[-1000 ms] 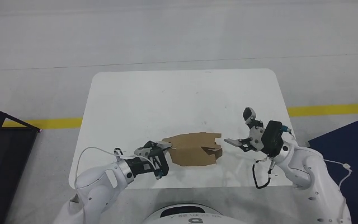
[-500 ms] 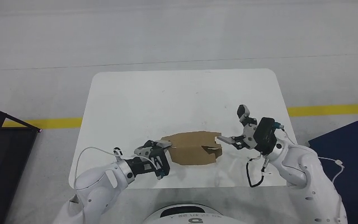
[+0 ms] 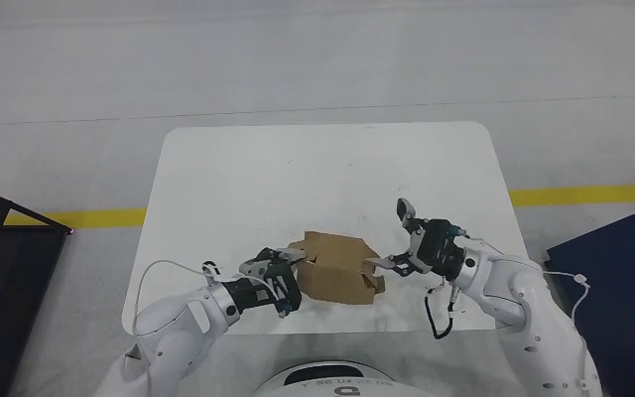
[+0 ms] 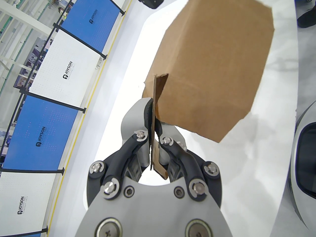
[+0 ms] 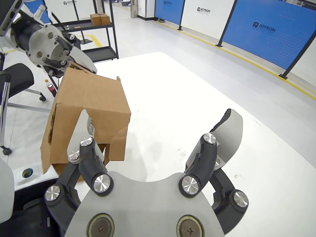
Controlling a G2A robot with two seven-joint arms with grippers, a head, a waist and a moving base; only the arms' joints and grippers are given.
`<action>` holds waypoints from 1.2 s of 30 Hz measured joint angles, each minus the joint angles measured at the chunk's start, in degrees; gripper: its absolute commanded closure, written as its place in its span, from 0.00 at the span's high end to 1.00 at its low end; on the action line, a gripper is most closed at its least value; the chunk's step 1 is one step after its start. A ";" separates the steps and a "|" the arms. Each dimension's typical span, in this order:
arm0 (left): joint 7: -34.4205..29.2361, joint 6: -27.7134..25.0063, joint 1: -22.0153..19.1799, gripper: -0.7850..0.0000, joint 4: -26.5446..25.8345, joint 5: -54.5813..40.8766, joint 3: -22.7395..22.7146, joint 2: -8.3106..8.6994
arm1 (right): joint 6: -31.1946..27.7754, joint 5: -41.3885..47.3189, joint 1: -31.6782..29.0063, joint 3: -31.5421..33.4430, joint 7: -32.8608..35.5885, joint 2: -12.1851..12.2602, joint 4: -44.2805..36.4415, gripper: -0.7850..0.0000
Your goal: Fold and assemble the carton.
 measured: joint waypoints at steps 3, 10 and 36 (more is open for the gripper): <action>0.12 -0.12 -0.13 0.00 0.01 -0.35 -0.04 0.09 | -0.61 -0.36 -0.06 0.00 -0.11 0.17 0.11 1.00; 0.89 -0.35 -0.21 0.00 0.13 -2.38 -0.20 0.26 | -2.40 -2.00 -0.27 0.16 0.08 0.62 -0.41 1.00; 5.87 7.12 1.84 0.00 -0.83 1.47 -1.50 1.03 | 0.14 -1.51 -4.36 7.95 -6.33 1.87 -3.79 1.00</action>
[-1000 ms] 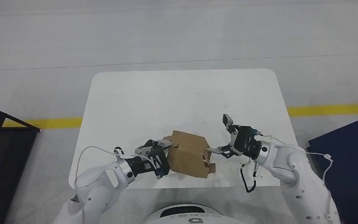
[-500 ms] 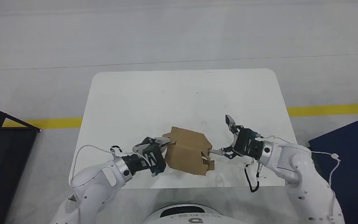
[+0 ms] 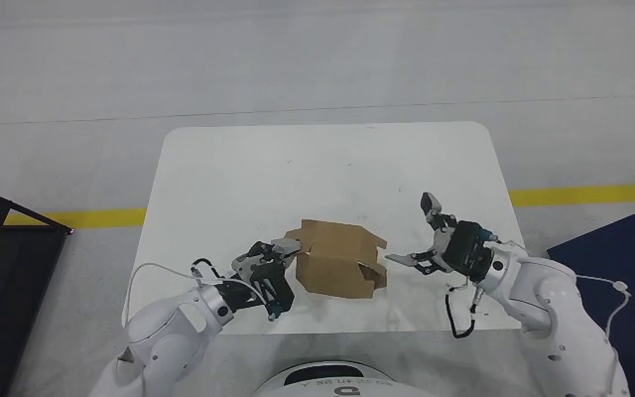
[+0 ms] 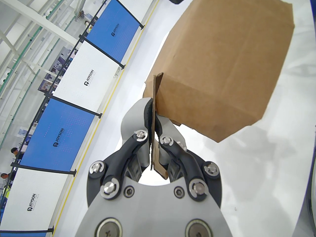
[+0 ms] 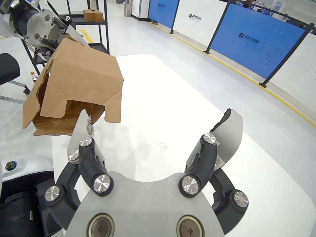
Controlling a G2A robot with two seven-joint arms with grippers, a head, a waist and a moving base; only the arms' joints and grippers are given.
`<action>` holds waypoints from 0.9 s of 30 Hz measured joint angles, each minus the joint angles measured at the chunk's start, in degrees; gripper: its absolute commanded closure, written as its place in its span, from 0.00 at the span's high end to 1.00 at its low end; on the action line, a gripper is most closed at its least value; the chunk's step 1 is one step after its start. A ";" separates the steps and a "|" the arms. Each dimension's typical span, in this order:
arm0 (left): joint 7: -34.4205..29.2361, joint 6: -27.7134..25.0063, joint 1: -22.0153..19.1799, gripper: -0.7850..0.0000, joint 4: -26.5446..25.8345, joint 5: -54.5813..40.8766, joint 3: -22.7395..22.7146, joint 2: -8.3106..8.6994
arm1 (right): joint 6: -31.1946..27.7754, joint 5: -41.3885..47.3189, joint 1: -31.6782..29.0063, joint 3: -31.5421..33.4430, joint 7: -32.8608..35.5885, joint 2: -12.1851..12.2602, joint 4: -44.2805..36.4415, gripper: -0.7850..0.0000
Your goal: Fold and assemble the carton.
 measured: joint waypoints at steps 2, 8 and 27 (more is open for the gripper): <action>0.01 -0.58 0.07 0.00 0.14 0.10 0.15 0.07 | 0.17 0.40 -0.34 0.63 -0.46 0.05 -0.09 1.00; -0.03 -2.67 -0.50 0.00 -0.13 1.01 1.10 0.28 | 0.55 -1.96 0.39 -1.45 2.99 0.21 -1.33 1.00; -2.59 -5.13 -2.16 0.00 0.02 -0.66 2.42 0.62 | -2.85 -13.61 3.25 -8.42 6.10 1.07 -4.88 1.00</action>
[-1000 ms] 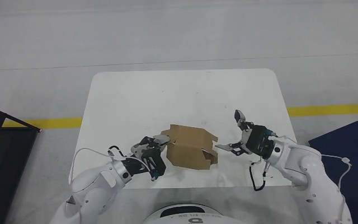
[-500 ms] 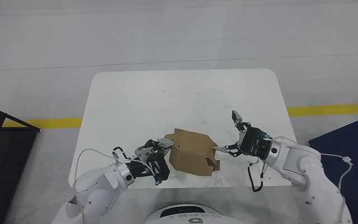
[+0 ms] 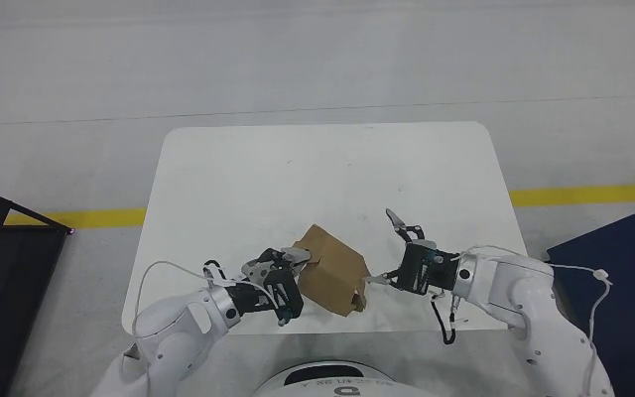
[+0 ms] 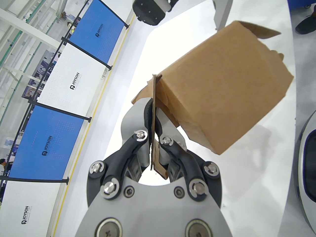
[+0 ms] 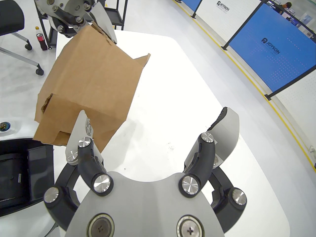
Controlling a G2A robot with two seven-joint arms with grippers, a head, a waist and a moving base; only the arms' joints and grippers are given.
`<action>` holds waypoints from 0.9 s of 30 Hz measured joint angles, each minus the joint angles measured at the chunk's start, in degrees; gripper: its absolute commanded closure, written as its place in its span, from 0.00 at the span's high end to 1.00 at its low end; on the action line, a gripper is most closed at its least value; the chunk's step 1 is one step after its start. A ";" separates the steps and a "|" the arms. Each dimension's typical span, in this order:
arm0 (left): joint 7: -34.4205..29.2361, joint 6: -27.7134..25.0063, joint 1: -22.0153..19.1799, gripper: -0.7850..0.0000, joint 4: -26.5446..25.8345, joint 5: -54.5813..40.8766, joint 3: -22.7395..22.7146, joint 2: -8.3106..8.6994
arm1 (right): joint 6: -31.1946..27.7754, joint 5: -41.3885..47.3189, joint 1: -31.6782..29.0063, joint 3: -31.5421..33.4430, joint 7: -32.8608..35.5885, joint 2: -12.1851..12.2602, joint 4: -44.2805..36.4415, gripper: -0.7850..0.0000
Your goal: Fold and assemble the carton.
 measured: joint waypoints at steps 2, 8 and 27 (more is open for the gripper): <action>-0.01 -0.11 -0.15 0.00 0.00 -0.40 0.05 0.03 | -0.88 -0.95 -0.06 -0.11 0.04 0.16 -0.41 1.00; 0.57 -0.75 -0.66 0.00 0.37 -2.96 0.23 0.09 | -2.23 -2.76 0.07 -0.87 0.04 0.54 -0.95 1.00; 0.09 -1.95 -1.48 0.00 0.61 -6.17 0.55 0.47 | -0.92 -2.33 2.88 -4.68 0.02 1.06 0.87 0.94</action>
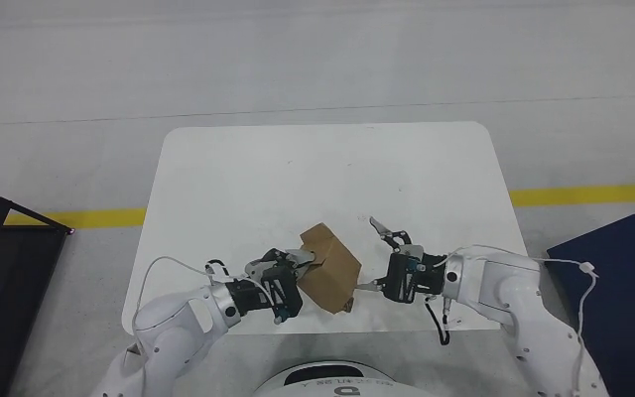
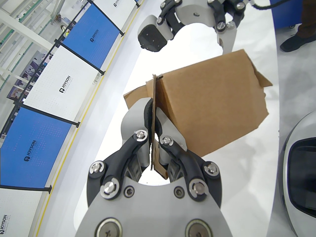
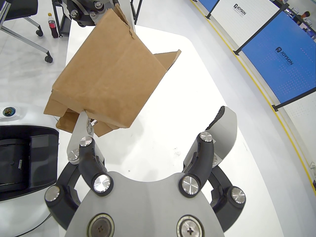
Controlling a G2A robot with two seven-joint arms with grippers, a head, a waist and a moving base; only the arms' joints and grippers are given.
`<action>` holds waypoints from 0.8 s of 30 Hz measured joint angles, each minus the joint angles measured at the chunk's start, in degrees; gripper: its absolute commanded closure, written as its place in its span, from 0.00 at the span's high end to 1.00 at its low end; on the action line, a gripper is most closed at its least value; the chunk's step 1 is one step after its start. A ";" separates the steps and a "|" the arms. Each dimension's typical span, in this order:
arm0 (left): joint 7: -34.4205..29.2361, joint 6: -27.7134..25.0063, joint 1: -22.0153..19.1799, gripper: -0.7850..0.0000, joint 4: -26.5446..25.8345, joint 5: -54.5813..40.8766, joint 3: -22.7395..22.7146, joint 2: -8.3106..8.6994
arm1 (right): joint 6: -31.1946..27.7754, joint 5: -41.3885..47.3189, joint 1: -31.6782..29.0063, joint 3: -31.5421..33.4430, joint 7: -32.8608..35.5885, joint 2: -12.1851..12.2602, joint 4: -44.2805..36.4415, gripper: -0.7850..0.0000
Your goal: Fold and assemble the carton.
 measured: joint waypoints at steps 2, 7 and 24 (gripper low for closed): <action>-0.10 -0.18 -0.16 0.00 0.07 -0.15 0.16 0.03 | 0.00 0.15 0.21 -0.28 0.12 0.05 0.10 0.87; -0.39 -0.56 -0.59 0.00 0.25 -0.34 0.68 0.12 | 0.07 0.60 0.70 -0.91 0.44 0.21 0.31 0.73; -3.73 -0.34 -0.67 0.00 4.13 -15.46 -0.71 -0.04 | 2.39 7.14 -0.61 1.47 -2.07 0.79 1.74 1.00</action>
